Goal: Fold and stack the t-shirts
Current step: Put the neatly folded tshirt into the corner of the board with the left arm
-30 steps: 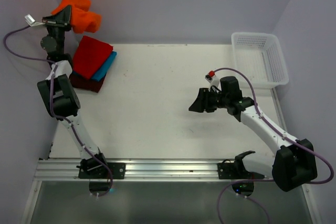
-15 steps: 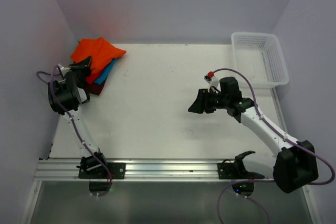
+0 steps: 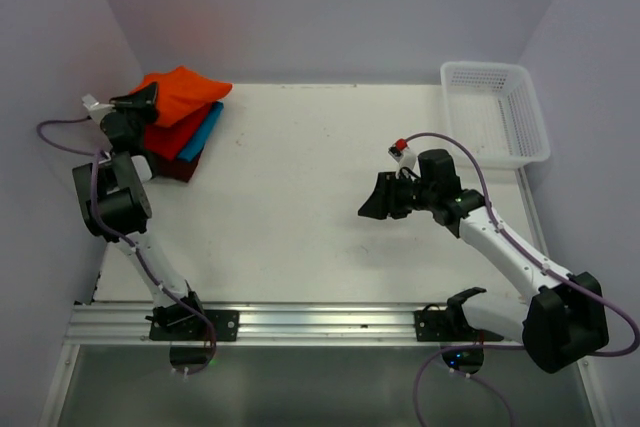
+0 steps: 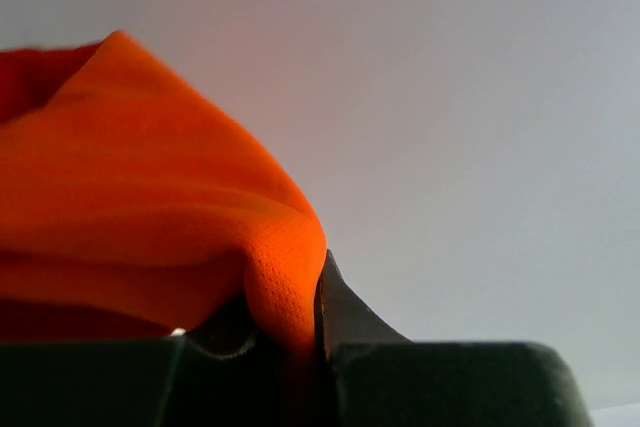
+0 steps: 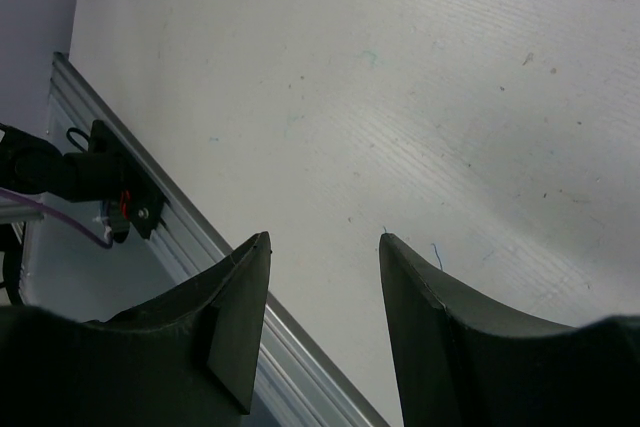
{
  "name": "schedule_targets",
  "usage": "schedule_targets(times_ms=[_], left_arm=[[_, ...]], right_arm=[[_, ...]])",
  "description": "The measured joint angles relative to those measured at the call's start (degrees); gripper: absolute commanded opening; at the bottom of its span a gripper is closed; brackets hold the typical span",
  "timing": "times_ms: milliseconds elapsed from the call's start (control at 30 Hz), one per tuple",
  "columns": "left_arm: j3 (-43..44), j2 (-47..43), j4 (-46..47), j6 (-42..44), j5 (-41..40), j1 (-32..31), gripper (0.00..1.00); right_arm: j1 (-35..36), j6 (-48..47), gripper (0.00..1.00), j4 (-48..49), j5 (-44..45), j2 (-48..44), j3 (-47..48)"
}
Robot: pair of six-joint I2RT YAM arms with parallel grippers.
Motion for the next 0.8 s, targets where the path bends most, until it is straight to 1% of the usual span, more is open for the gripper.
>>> schedule_targets(times_ms=[167,233,300,400,533,633,800], left_arm=[[-1.7,-12.9,-4.0,6.4,-4.5,1.2,0.0],[-2.8,-16.7,-5.0,8.8,-6.2,1.8,0.0],[-3.5,-18.1,-4.9,10.5,-7.2,2.2,0.0],[-5.0,-15.0,-4.8,11.9,-7.5,2.5,0.0],[-6.7,-4.7,-5.3,12.1,-5.8,2.4,0.0],[-9.2,1.2,-5.0,11.1,-5.1,2.5,0.0],[-10.7,2.2,-0.5,7.9,-4.4,3.0,0.0]], right_arm=[[0.1,0.0,0.51,0.0,0.0,-0.5,0.0],[0.1,0.0,0.51,0.0,0.0,-0.5,0.0],[0.2,-0.1,0.51,0.0,0.0,-0.5,0.0],[0.3,-0.2,0.51,0.0,0.0,-0.5,0.0],[0.4,-0.2,0.51,0.0,0.0,-0.5,0.0],[0.4,-0.2,0.51,0.0,0.0,-0.6,0.0],[0.4,-0.2,0.51,0.0,0.2,-0.7,0.0]])
